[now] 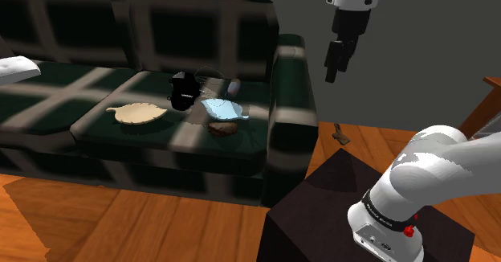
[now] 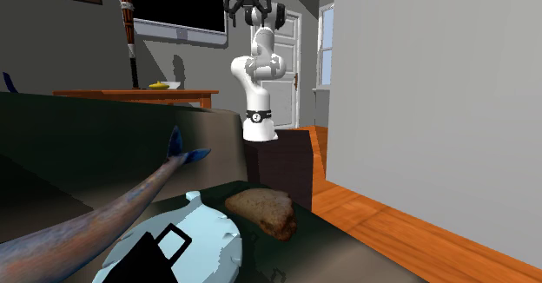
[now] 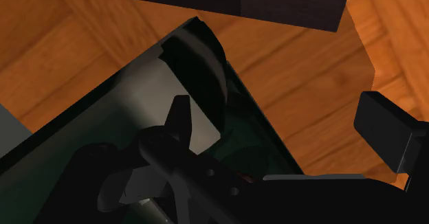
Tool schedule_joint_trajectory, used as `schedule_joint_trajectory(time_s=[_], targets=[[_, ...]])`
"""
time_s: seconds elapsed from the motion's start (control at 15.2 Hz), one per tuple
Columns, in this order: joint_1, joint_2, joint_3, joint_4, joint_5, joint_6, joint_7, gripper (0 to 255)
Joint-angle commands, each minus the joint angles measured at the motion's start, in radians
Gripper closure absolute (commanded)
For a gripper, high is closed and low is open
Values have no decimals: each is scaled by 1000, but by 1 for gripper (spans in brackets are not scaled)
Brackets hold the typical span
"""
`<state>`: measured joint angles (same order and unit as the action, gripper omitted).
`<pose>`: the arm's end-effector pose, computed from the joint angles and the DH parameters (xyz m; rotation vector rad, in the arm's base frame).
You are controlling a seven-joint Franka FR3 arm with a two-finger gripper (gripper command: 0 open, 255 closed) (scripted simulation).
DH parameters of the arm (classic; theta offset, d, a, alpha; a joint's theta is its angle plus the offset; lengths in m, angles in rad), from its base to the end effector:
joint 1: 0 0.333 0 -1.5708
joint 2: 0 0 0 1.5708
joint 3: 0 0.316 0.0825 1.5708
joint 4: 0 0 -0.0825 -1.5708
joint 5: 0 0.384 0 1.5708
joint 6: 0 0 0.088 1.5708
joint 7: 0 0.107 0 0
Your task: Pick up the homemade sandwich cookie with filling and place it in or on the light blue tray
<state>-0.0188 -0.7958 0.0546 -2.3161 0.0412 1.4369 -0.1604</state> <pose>0.2899 0.0209 0.6004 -3.1179 -0.2845 0.1313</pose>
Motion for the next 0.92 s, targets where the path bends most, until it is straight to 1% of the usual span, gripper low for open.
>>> schedule_joint_trajectory(time_s=[0.0,0.46,0.86], targets=[[0,0,0,0,0,0,0,0],[15,136,15,-95,15,273,-22,0],[26,304,30,-117,26,500,-42,0]])
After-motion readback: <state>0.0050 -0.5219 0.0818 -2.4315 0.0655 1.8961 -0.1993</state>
